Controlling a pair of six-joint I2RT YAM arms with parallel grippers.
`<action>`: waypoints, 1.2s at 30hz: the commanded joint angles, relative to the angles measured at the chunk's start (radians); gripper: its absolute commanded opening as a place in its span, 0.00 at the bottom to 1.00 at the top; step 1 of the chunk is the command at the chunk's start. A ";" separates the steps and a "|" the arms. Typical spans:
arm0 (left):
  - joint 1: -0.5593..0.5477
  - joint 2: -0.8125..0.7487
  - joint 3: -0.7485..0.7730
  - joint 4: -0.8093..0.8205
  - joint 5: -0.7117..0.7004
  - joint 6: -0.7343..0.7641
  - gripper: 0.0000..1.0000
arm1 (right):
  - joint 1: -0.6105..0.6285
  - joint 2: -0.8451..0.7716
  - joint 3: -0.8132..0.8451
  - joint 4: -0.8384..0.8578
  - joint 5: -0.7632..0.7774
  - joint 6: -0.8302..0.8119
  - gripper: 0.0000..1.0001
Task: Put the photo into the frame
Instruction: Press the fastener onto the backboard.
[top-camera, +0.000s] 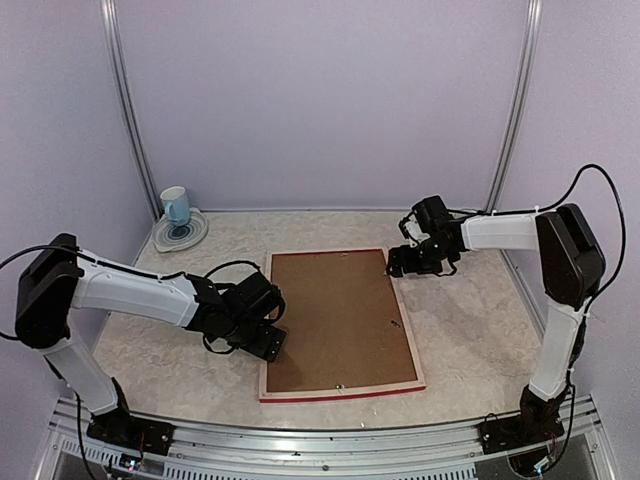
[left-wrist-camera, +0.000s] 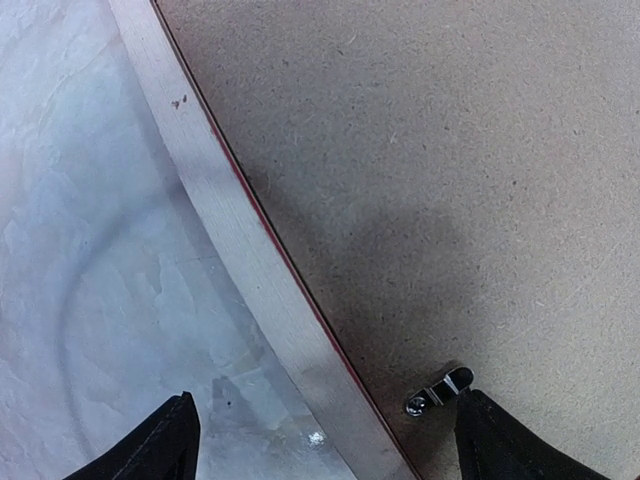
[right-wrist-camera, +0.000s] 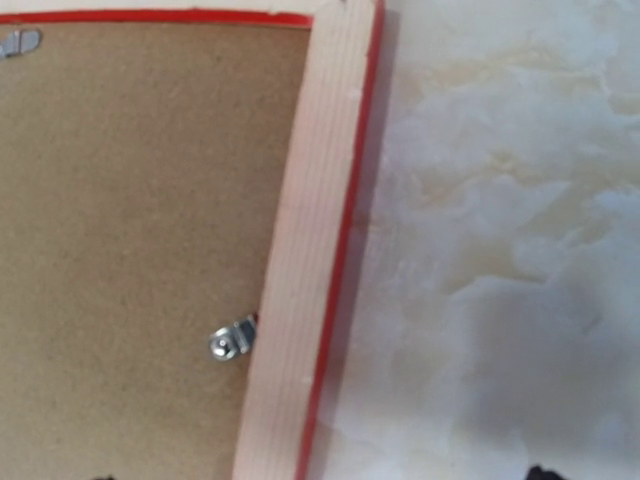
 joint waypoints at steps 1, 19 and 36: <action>-0.007 0.010 0.019 0.019 -0.020 0.000 0.86 | -0.008 -0.045 -0.014 0.016 -0.006 0.001 0.88; -0.008 0.037 0.032 0.021 -0.032 -0.015 0.80 | -0.011 -0.053 -0.023 0.020 -0.008 -0.002 0.88; -0.007 0.055 0.028 0.018 -0.032 -0.033 0.70 | -0.010 -0.065 -0.028 0.021 -0.008 -0.001 0.88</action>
